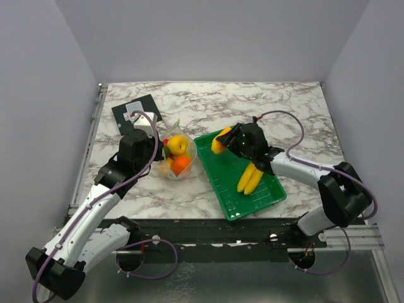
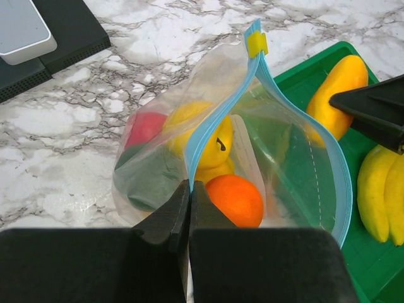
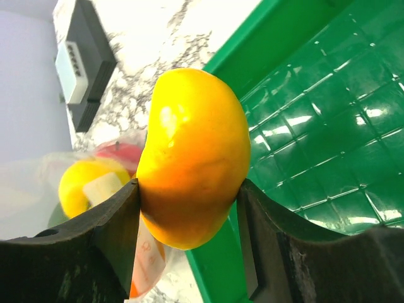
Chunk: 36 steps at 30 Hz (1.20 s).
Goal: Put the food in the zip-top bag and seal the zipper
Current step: Pick up the fake fruit from the bin, then place the fake fruit in the zipper food storage bag.
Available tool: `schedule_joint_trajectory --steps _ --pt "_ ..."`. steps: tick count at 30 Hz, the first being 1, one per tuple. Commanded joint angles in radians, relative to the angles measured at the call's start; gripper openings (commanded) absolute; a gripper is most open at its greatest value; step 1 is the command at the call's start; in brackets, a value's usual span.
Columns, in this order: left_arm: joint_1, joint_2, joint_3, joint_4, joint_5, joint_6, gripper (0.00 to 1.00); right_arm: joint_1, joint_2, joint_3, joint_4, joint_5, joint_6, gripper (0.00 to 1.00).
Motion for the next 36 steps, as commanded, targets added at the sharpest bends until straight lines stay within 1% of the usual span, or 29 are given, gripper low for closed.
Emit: schedule_joint_trajectory --steps 1,7,12,16,18,24,31,36 --pt "-0.003 0.001 -0.008 0.011 0.025 0.008 0.0 -0.003 -0.098 -0.006 -0.032 -0.076 -0.155 0.33" --pt "-0.002 0.003 -0.007 0.011 0.03 0.007 0.0 -0.003 -0.233 0.024 -0.122 -0.121 -0.321 0.33" --pt "-0.003 0.003 -0.007 0.011 0.031 0.007 0.0 -0.002 -0.316 0.055 -0.142 -0.243 -0.447 0.33" --pt "-0.003 0.004 -0.007 0.01 0.03 0.007 0.0 0.008 -0.348 0.102 -0.157 -0.315 -0.526 0.33" --pt "-0.003 0.003 -0.007 0.011 0.03 0.007 0.0 0.016 -0.351 0.132 -0.207 -0.347 -0.567 0.33" --pt "-0.003 0.002 -0.007 0.011 0.031 0.007 0.0 0.069 -0.33 0.223 -0.249 -0.424 -0.652 0.33" --pt "-0.003 0.003 -0.007 0.011 0.032 0.006 0.0 0.174 -0.272 0.317 -0.277 -0.437 -0.702 0.34" --pt "-0.003 0.001 -0.007 0.011 0.03 0.006 0.0 0.232 -0.197 0.397 -0.296 -0.402 -0.7 0.34"
